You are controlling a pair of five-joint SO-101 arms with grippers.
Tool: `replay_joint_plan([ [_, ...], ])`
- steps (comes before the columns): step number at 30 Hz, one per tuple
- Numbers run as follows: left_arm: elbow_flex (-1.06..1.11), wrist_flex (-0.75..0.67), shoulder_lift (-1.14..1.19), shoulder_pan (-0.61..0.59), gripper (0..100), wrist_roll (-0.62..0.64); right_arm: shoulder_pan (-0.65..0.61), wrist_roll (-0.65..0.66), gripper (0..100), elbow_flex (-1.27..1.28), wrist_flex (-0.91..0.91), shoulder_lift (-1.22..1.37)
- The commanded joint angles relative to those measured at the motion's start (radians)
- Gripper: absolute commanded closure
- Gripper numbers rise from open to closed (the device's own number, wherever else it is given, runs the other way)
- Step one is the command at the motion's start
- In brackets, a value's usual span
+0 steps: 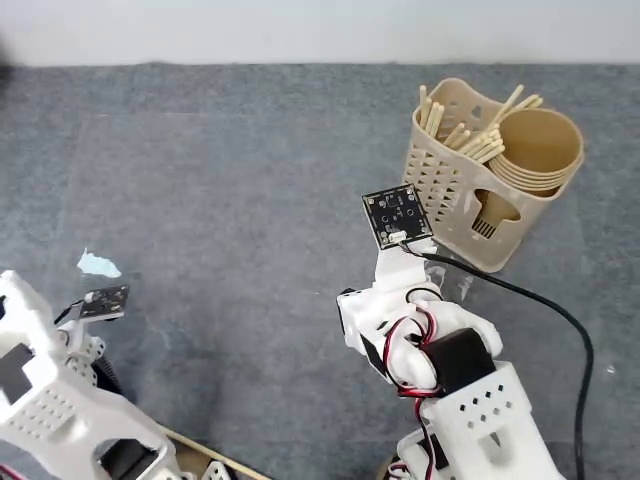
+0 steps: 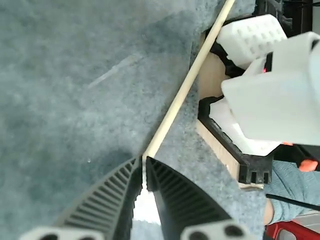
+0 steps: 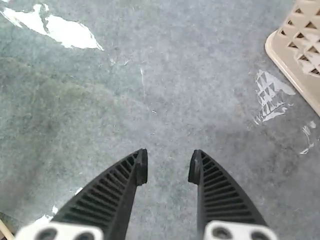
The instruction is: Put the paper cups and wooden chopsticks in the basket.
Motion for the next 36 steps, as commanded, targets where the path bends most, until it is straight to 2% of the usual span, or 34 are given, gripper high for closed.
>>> replay_joint_plan([
  [1,0.045,0.032,-0.175,0.006,98,0.028,0.004,-0.008,84.8,-0.006,-0.021,-0.007],
  [9,0.274,0.029,-0.620,0.003,98,0.028,0.008,-0.008,84.8,-0.006,-0.012,-0.007],
  [13,0.367,0.028,-0.753,0.011,98,0.017,0.010,-0.008,84.8,-0.002,-0.010,-0.007],
  [18,0.440,-0.049,-0.781,0.048,94,0.005,0.010,-0.008,84.8,-0.002,-0.010,-0.007],
  [27,0.611,-0.336,-0.781,0.057,93,0.005,0.010,-0.008,84.8,0.000,-0.010,-0.007],
  [32,0.679,-0.460,-0.783,0.052,80,0.011,0.010,-0.008,84.8,0.000,-0.010,-0.005],
  [36,0.691,-0.474,-0.783,0.054,79,0.011,0.010,-0.006,84.8,0.000,-0.010,-0.005],
])
